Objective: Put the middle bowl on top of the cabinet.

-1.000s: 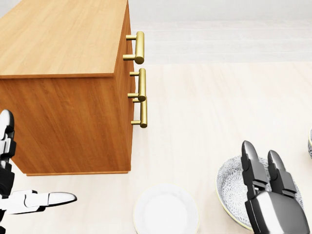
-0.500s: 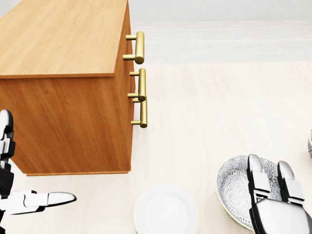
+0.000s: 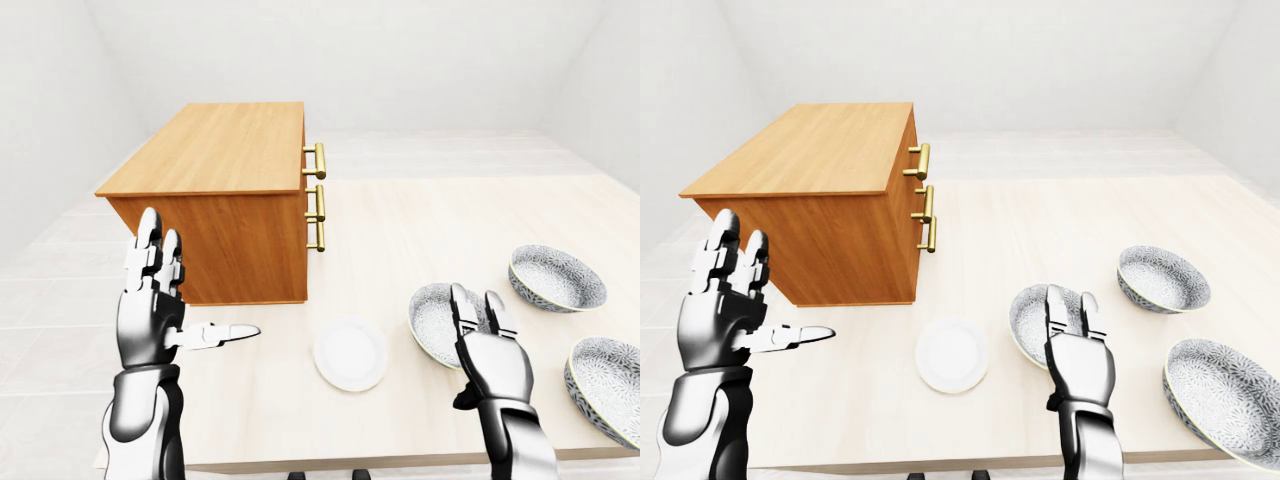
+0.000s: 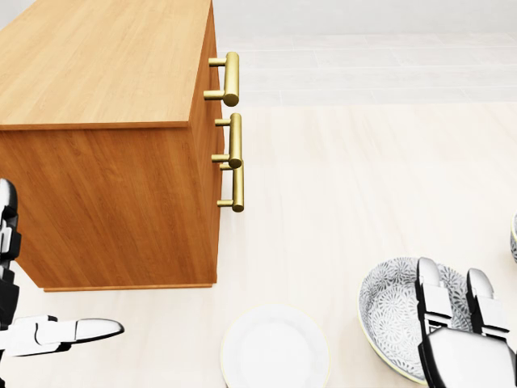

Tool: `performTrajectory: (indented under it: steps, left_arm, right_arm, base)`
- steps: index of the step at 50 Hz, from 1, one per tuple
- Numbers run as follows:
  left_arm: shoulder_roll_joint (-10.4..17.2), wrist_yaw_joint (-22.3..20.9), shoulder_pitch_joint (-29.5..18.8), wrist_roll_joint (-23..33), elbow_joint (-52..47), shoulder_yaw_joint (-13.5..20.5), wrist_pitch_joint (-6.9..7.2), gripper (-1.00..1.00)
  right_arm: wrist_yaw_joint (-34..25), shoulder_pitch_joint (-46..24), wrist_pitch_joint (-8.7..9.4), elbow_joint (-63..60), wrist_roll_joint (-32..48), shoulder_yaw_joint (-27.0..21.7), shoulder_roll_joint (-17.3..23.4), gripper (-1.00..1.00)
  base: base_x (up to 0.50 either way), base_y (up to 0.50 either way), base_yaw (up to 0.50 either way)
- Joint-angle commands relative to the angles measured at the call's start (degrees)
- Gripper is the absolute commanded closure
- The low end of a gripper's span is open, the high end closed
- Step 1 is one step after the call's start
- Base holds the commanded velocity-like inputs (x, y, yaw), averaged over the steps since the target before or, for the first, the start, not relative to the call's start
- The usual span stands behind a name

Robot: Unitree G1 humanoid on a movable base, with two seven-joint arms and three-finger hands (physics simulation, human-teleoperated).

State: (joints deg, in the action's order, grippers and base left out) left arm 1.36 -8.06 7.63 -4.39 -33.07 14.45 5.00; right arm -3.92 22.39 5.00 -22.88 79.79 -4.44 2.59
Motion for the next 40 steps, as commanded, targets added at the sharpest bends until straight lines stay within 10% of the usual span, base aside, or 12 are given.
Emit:
performTrajectory:
  steps: [1, 40]
  left_arm:
    - [-0.09, -0.21, 0.12, -0.85, -0.65, -0.29, 0.00, -1.00]
    - [-0.25, -0.22, 0.38, -0.75, -0.79, -0.35, 0.00, -1.00]
  right_arm:
    - [0.43, -2.35, 0.00, 2.60, -3.08, -0.55, -0.21, -1.00]
    - [2.26, -3.98, 0.00, 7.34, -4.40, 0.52, 0.92, -1.00]
  base:
    - [0.00, 0.00, 0.00]
    - [0.00, 0.00, 0.00]
